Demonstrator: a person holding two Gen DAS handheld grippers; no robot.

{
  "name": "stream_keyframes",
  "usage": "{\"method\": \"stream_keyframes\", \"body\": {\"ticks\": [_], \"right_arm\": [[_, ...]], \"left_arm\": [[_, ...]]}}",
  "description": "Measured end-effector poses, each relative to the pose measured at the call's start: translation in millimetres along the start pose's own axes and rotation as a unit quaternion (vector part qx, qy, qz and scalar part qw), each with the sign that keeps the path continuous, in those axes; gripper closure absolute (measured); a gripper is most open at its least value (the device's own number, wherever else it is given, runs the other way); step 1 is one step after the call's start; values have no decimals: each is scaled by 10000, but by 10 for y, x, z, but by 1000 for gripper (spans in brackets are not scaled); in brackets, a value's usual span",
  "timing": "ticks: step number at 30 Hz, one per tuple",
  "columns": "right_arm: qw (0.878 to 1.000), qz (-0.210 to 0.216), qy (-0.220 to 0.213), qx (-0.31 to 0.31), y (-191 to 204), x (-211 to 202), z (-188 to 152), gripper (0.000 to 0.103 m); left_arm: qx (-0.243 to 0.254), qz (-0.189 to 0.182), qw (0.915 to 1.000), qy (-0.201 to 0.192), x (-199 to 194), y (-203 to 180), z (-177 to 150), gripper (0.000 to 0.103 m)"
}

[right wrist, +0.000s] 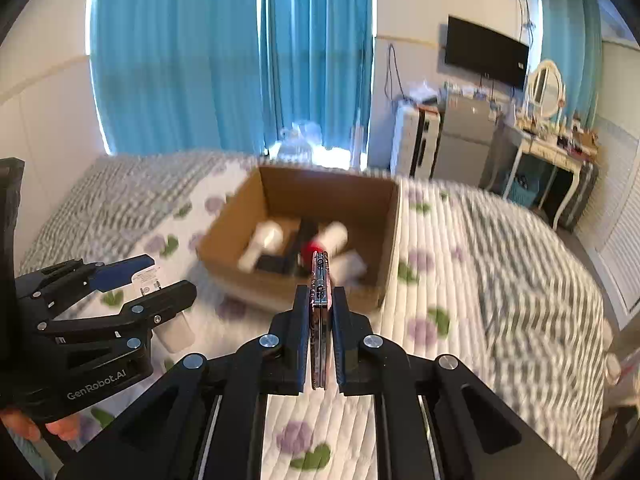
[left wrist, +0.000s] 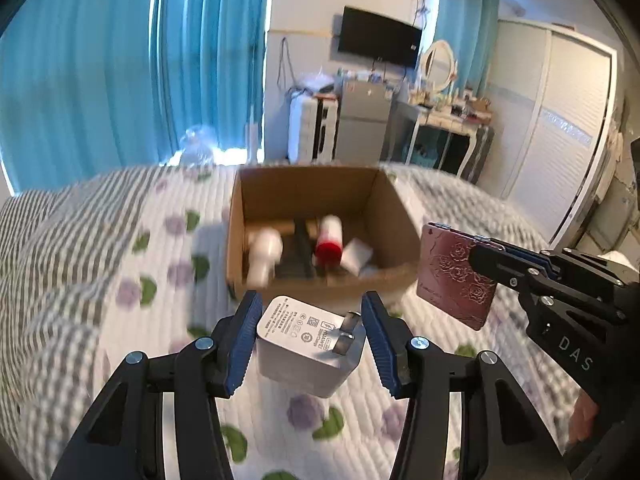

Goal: Organize rigid objects
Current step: 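Carry charger and pink card case into the box and open both tools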

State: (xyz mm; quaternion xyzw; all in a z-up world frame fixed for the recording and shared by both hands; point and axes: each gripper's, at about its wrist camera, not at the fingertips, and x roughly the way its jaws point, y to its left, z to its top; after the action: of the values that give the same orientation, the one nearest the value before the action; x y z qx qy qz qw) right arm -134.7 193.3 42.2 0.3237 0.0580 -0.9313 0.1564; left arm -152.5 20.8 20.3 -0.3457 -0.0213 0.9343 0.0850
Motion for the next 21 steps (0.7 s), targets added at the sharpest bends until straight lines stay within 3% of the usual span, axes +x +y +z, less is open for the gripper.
{"method": "stream_keyframes", "body": {"ticks": [5,10,16,21], "right_arm": [[9996,123,-239,38,-98,65,403,93],[9996,110,-257,55,-225,398,654,93],[9998,118,-72,106,-404,928,709,93],[9996,174,86,195,-545,1258,635,93]], "left_arm": [[123,109,9997,-202,173,25,471,50],[181,185,9997,-35,694,65,781,50],[237,296,9986,363,1412,100,817,50],[181,291,9972,665,1781,161,766,50]]}}
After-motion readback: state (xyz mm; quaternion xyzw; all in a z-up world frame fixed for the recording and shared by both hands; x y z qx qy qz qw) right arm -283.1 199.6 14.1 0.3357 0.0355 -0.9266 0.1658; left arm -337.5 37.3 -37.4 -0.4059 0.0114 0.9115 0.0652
